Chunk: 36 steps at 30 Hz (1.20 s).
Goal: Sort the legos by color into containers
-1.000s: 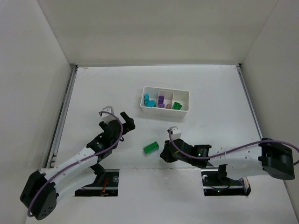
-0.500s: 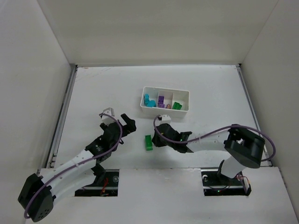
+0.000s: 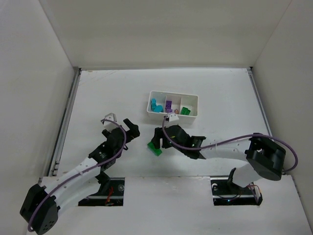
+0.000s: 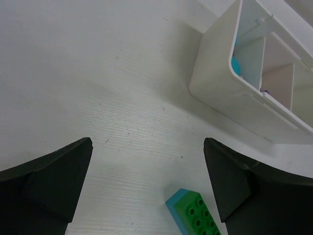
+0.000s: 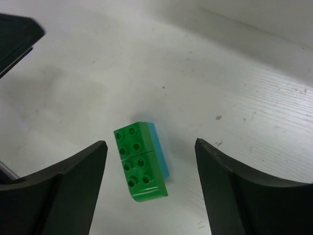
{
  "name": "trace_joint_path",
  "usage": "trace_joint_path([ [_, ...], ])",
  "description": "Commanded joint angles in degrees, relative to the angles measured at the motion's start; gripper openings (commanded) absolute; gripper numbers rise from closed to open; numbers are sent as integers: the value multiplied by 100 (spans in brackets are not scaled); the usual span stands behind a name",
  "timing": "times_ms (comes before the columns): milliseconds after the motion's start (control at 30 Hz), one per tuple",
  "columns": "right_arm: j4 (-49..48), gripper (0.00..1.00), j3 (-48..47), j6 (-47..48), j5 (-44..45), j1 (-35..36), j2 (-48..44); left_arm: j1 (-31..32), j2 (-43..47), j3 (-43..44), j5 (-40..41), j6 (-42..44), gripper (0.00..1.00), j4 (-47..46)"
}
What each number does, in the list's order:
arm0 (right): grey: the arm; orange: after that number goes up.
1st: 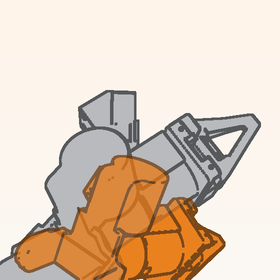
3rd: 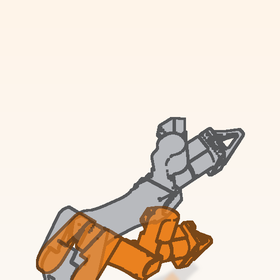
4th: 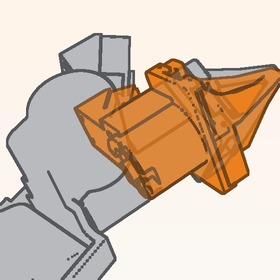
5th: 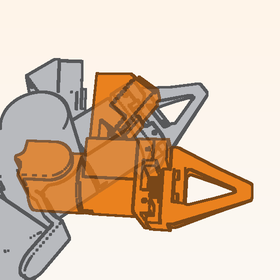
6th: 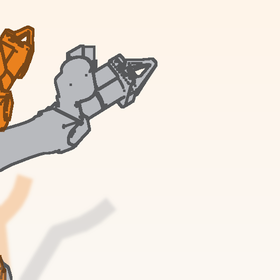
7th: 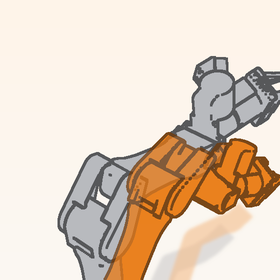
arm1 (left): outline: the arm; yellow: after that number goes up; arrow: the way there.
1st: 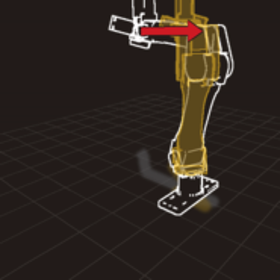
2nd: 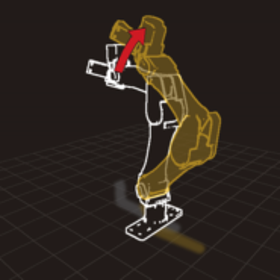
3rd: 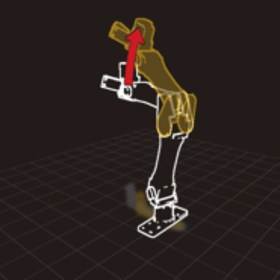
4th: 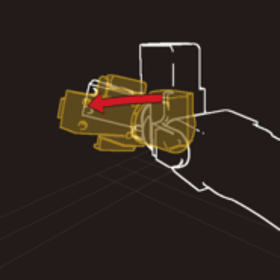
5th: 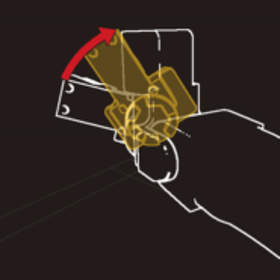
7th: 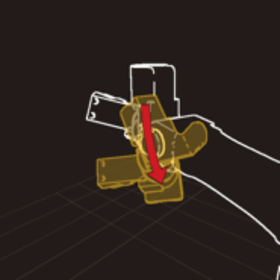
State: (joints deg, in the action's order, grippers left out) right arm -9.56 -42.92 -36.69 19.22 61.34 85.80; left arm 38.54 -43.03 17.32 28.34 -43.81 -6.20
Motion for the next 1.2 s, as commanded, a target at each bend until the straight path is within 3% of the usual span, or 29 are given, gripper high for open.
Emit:
trace_joint_path([
  [0, -116, 82, -102, 495, -233, 137, -3, -89, -127, 69, 49, -137, 100, -110],
  [133, -11, 85, -471, 768, -691, 189, 410, -88, -66, 131, 40, -75, 100, -40],
  [533, 130, 68, -894, 812, -806, 189, 1044, -80, 690, -194, 93, 13, 100, 110],
  [700, 288, 71, -903, 830, -797, 189, 1088, -36, 699, -291, 23, -40, 100, 48],
  [800, 350, 71, -938, 865, -780, 189, 1176, -27, 690, -308, -12, -40, 92, 5],
  [867, 464, 71, -964, 874, -745, 189, 1220, -53, 699, -308, -21, -40, 81, -13],
  [967, 446, 62, -982, 874, -701, 189, 1264, -71, 734, -256, -100, 4, 71, -4],
  [1100, 429, 42, -938, 821, -341, 189, 1124, -88, 717, -273, -135, -40, 70, -22],
  [1167, 411, 38, -920, 839, -244, 189, 1027, -54, 682, -299, -179, -48, 70, -66],
])
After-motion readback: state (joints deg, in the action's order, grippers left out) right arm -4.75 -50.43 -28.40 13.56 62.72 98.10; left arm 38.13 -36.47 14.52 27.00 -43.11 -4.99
